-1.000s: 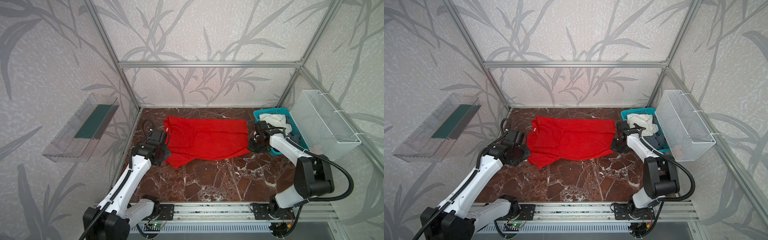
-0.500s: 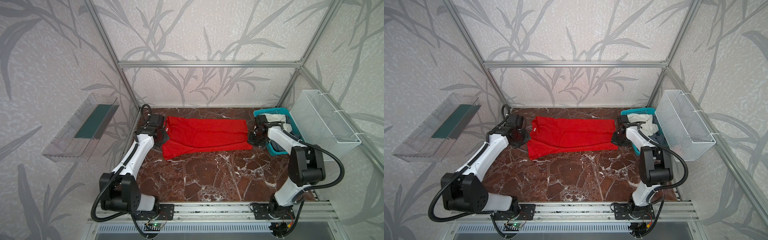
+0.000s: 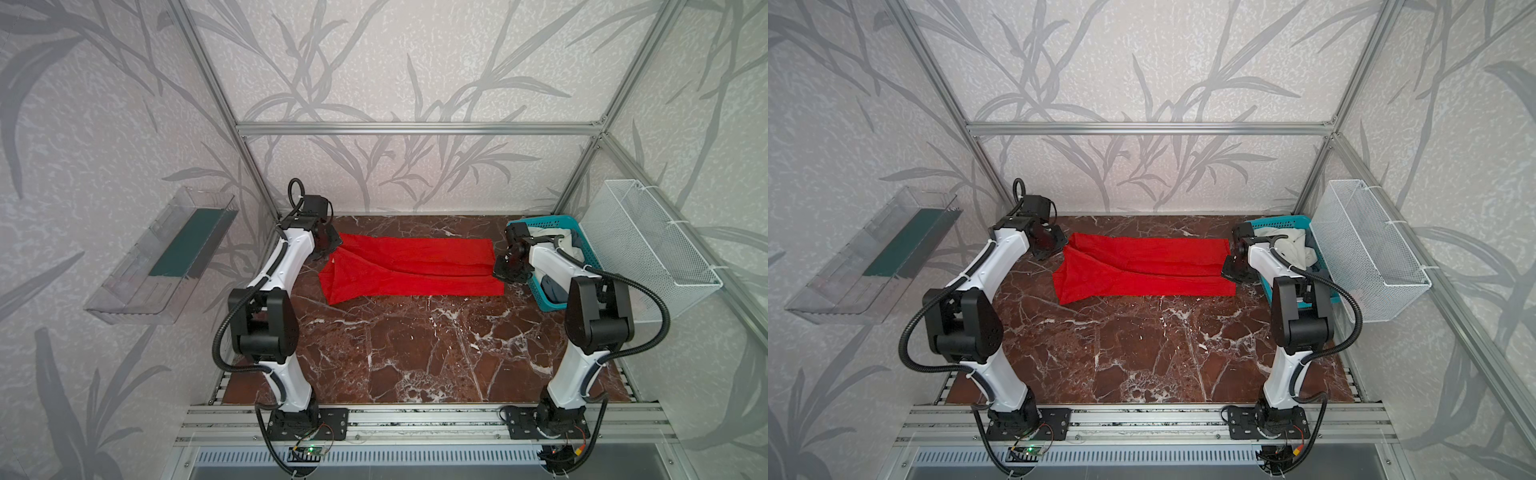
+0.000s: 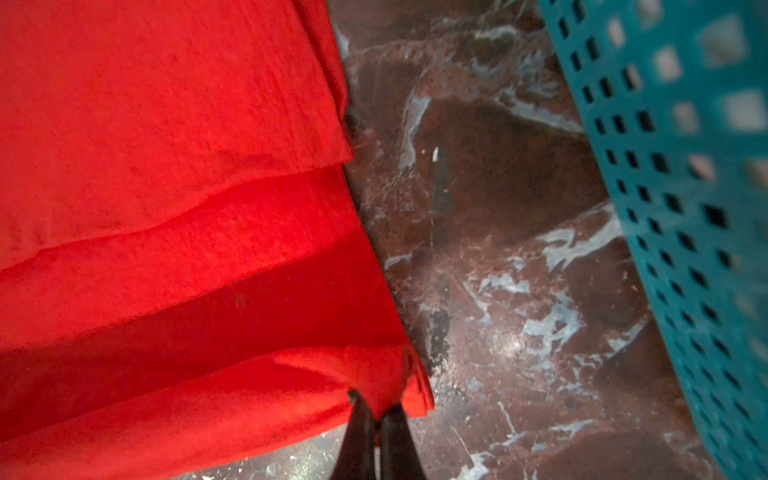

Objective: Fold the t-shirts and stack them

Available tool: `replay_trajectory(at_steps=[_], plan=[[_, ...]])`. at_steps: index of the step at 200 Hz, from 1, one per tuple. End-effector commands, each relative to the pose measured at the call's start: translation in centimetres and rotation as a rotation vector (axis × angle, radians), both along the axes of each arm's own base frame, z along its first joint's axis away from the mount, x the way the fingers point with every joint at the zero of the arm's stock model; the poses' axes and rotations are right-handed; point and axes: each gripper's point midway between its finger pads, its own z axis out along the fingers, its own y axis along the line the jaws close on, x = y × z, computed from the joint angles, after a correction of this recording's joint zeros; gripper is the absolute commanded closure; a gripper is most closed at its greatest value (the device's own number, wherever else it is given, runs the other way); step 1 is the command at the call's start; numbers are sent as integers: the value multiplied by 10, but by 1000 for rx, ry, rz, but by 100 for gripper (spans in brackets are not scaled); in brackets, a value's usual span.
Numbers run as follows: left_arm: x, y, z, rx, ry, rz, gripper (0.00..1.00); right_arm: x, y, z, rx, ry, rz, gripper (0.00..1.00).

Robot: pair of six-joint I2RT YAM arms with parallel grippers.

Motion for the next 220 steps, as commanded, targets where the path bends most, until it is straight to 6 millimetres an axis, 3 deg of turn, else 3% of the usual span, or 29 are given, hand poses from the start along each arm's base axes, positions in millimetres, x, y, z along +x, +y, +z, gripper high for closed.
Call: replay_trajectory(at_steps=[1,82,89,108,144,155,179,202,220], plan=[[10,2,-2,9,24,-20,100,11,-8,2,-24,-13,-28,100],[63,1,-32,-9,67,-41,100,37,-2,-18,-5,-3,-7,97],[67,0,-35,-10,74,-43,100,41,1,-18,12,-21,5,93],[74,-2,-43,-25,92,-44,99,48,5,-14,26,-63,28,69],[88,-5,-50,-50,81,-36,98,46,9,10,39,-142,48,60],[92,-4,-53,-48,83,-29,98,42,16,15,53,-150,67,59],[105,-4,-55,-51,68,-32,78,31,41,17,96,-137,134,59],[122,-3,-47,-33,3,-58,72,22,67,0,132,-100,189,60],[120,-2,-40,-14,-4,-69,71,16,76,-16,155,-56,198,61]])
